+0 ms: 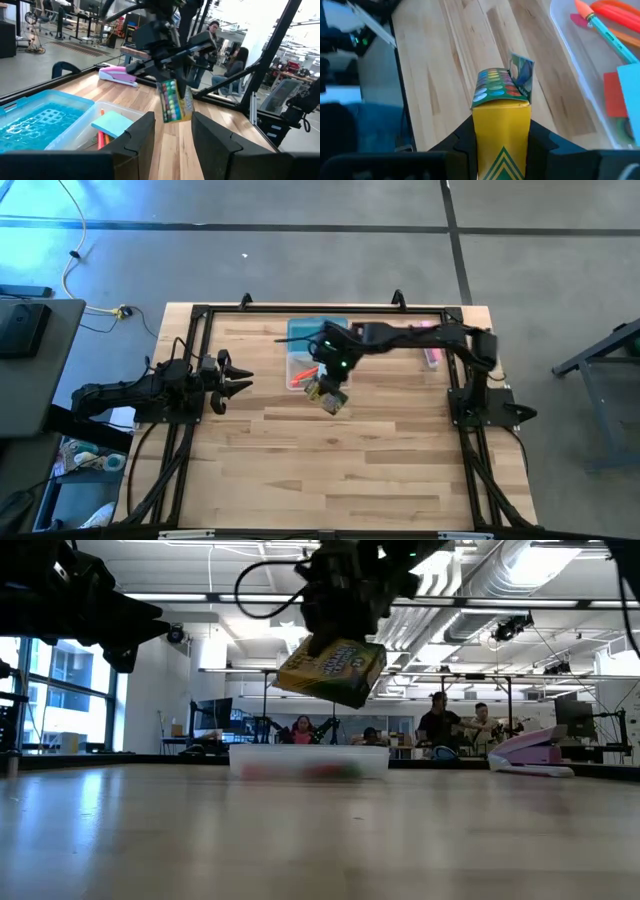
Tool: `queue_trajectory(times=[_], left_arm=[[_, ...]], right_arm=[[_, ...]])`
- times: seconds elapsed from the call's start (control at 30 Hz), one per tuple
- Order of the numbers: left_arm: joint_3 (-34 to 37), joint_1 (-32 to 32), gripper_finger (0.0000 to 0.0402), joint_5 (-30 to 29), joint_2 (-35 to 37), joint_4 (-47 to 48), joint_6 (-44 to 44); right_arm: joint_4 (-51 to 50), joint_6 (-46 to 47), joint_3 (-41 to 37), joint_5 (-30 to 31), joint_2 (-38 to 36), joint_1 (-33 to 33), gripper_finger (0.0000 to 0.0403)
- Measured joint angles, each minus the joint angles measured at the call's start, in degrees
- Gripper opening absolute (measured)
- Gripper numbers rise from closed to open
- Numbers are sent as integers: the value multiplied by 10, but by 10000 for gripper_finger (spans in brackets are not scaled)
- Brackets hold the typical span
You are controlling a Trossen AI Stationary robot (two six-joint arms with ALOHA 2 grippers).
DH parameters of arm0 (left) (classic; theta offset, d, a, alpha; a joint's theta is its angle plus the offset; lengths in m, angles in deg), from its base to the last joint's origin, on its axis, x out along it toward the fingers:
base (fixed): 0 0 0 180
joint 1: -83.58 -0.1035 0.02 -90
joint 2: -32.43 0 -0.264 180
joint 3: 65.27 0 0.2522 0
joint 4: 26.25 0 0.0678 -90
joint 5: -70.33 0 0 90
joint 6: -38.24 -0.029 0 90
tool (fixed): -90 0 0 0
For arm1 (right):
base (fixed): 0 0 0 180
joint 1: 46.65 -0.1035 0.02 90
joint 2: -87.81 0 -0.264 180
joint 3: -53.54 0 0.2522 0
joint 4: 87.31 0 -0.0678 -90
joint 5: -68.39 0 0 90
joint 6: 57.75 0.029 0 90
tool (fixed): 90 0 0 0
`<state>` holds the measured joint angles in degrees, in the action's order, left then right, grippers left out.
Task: Pack school essentials
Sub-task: Put the crayon box into the blue supply box
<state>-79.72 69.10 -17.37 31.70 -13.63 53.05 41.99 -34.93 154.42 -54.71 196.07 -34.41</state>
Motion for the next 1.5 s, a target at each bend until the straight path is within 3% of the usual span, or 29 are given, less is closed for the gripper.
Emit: queue_trajectory(times=[0.23, 0.47, 0.7, 0.83, 0.97, 1.17, 1.5], left_arm=[[0, 0, 117, 0, 0, 0, 0], [0, 0, 117, 0, 0, 0, 0], [0, 0, 117, 0, 0, 0, 0], [0, 0, 117, 0, 0, 0, 0], [0, 0, 117, 0, 0, 0, 0], [0, 0, 117, 0, 0, 0, 0], [0, 0, 117, 0, 0, 0, 0]], right_arm=[[-194, -152, 194, -20, 110, 43, 94], [-293, -306, 337, -18, 196, 82, 94], [-344, -436, 388, -20, 258, 96, 94], [-348, -454, 387, -53, 273, 96, 94], [-347, -474, 386, -50, 277, 98, 103], [-327, -488, 386, -25, 277, 103, 154], [-312, -494, 386, 1, 277, 107, 295]])
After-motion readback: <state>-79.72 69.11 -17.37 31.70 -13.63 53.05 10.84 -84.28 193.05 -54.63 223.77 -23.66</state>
